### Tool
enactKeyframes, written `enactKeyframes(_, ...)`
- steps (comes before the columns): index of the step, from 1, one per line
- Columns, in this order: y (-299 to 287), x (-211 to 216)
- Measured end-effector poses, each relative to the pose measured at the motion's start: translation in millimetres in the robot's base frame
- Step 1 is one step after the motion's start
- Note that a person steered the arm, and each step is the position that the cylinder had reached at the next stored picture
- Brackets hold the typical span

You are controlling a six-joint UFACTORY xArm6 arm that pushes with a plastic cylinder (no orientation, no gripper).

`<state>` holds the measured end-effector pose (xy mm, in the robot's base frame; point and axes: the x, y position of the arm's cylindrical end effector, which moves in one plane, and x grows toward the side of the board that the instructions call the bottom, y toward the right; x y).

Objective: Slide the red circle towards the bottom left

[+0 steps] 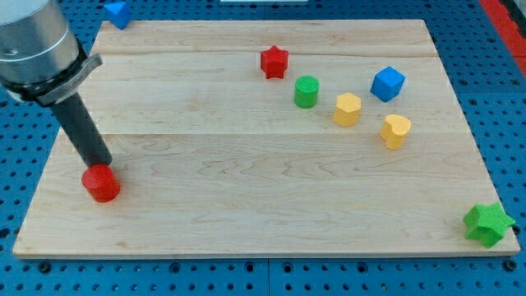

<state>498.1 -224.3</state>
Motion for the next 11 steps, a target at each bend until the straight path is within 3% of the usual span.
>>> enactKeyframes(1, -1, 7)
enactKeyframes(3, 83, 7)
enactKeyframes(4, 93, 19)
enactKeyframes(6, 41, 25)
enactKeyframes(9, 1, 80)
enactKeyframes(11, -2, 71)
